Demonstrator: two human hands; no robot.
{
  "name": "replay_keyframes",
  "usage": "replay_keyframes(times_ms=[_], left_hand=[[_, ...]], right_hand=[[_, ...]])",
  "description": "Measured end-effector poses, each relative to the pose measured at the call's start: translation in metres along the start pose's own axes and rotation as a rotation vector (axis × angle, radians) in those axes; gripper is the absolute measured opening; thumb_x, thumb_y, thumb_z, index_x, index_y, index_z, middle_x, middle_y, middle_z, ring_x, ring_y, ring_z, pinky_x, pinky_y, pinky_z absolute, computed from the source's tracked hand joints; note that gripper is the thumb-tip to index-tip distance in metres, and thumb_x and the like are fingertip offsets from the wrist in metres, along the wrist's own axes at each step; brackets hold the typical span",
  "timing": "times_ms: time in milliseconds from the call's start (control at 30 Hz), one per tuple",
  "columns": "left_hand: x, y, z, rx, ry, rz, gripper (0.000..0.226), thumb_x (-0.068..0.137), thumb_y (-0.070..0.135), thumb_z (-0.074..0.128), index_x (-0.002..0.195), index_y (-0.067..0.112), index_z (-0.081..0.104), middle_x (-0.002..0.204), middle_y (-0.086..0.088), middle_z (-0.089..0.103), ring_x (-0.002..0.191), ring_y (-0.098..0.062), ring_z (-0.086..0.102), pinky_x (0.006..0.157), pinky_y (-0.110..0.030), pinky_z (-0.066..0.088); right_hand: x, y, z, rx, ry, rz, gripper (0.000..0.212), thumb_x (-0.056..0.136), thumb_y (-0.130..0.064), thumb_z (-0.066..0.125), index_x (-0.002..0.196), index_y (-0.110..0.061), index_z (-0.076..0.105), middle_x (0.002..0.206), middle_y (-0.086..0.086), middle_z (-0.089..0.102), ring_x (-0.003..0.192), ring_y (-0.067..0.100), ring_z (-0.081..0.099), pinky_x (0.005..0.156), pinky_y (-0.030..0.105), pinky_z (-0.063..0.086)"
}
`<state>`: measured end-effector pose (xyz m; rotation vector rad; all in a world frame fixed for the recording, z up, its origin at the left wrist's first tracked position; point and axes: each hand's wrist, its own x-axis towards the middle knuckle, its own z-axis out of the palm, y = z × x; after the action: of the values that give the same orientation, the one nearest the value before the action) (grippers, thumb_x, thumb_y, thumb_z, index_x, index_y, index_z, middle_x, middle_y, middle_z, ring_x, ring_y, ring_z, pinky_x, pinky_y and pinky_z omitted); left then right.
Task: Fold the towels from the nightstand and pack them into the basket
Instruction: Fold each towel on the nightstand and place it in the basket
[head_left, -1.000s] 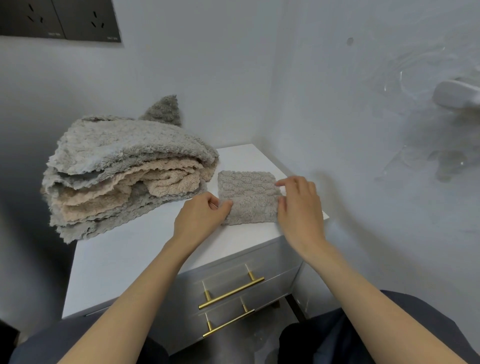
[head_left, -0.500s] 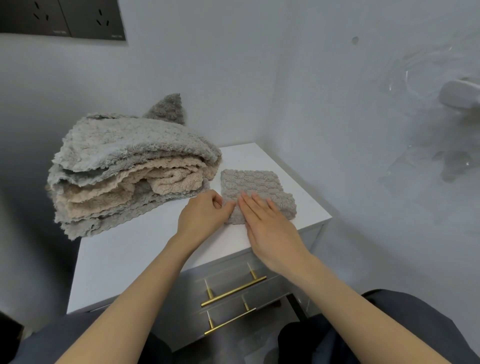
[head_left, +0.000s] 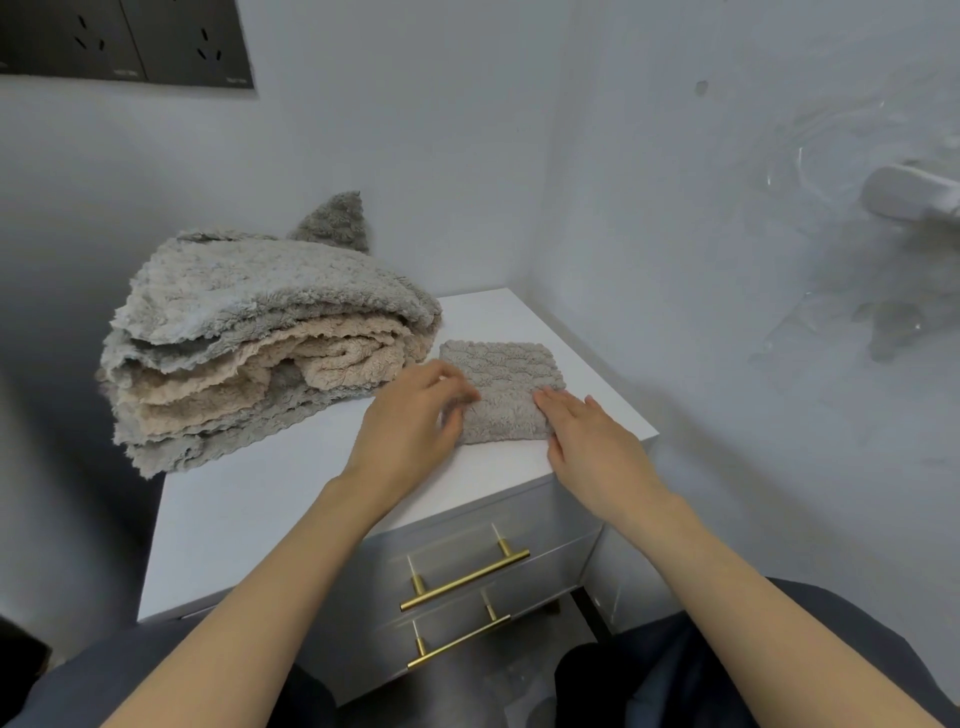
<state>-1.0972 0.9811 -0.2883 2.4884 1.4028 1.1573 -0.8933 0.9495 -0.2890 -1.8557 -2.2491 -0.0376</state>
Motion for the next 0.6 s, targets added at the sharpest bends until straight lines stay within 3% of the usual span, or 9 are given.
replay_keyframes(times_ms=[133, 267, 333, 400, 500, 567, 600], left_hand=[[-0.005, -0.004, -0.003, -0.028, -0.28, -0.037, 0.05, 0.085, 0.021, 0.06, 0.134, 0.026, 0.053, 0.137, 0.011, 0.052, 0.128, -0.011, 0.042, 0.109, -0.03, 0.03], [-0.006, -0.004, -0.006, 0.005, -0.252, -0.034, 0.049, 0.089, 0.017, 0.058, 0.136, 0.024, 0.051, 0.136, 0.008, 0.054, 0.127, -0.016, 0.046, 0.106, -0.04, 0.035], [-0.005, -0.002, -0.006, -0.033, -0.224, -0.074, 0.043, 0.091, 0.019, 0.058, 0.133, 0.023, 0.055, 0.131, 0.005, 0.058, 0.123, -0.017, 0.049, 0.104, -0.039, 0.037], [-0.004, -0.001, -0.006, -0.125, -0.236, -0.182, 0.038, 0.092, 0.023, 0.057, 0.129, 0.025, 0.057, 0.124, 0.003, 0.062, 0.117, -0.016, 0.051, 0.099, -0.033, 0.039], [0.0, -0.003, -0.008, -0.291, -0.278, -0.316, 0.02, 0.093, 0.029, 0.055, 0.107, 0.019, 0.065, 0.094, -0.006, 0.065, 0.087, -0.018, 0.058, 0.076, -0.029, 0.041], [0.001, -0.003, -0.01, -0.365, -0.293, -0.344, 0.032, 0.095, 0.033, 0.051, 0.076, 0.007, 0.055, 0.07, -0.014, 0.051, 0.063, -0.019, 0.045, 0.062, -0.032, 0.031], [0.001, -0.003, -0.011, -0.387, -0.304, -0.357, 0.04, 0.096, 0.035, 0.049, 0.067, 0.009, 0.044, 0.061, -0.008, 0.04, 0.057, -0.015, 0.036, 0.059, -0.031, 0.026]], right_hand=[[0.005, 0.007, -0.001, 0.055, -0.032, 0.031, 0.059, 0.095, -0.006, 0.037, 0.15, -0.026, 0.027, 0.156, -0.006, 0.028, 0.142, 0.021, 0.028, 0.111, 0.035, 0.033], [0.005, 0.011, -0.003, 0.095, 0.013, -0.019, 0.055, 0.095, -0.004, 0.04, 0.147, -0.022, 0.035, 0.146, -0.002, 0.044, 0.131, 0.018, 0.035, 0.096, 0.034, 0.044], [0.006, 0.013, -0.003, 0.168, 0.01, -0.02, 0.051, 0.095, -0.005, 0.04, 0.144, -0.02, 0.039, 0.134, 0.004, 0.053, 0.125, 0.02, 0.039, 0.092, 0.037, 0.044], [0.007, 0.015, -0.007, 0.285, -0.002, -0.009, 0.045, 0.096, -0.007, 0.04, 0.139, -0.021, 0.044, 0.116, 0.007, 0.058, 0.116, 0.021, 0.045, 0.086, 0.031, 0.04], [0.008, 0.017, -0.016, 0.482, 0.028, 0.013, 0.035, 0.097, -0.007, 0.041, 0.126, -0.019, 0.056, 0.086, -0.008, 0.057, 0.089, 0.001, 0.054, 0.066, 0.01, 0.032], [0.008, 0.016, -0.02, 0.609, 0.031, 0.073, 0.033, 0.098, -0.009, 0.042, 0.123, -0.021, 0.061, 0.075, -0.015, 0.055, 0.071, -0.007, 0.052, 0.062, 0.005, 0.033], [0.008, 0.016, -0.021, 0.652, 0.022, 0.105, 0.032, 0.098, -0.012, 0.043, 0.121, -0.022, 0.063, 0.073, -0.019, 0.056, 0.068, -0.007, 0.051, 0.061, 0.005, 0.033]])
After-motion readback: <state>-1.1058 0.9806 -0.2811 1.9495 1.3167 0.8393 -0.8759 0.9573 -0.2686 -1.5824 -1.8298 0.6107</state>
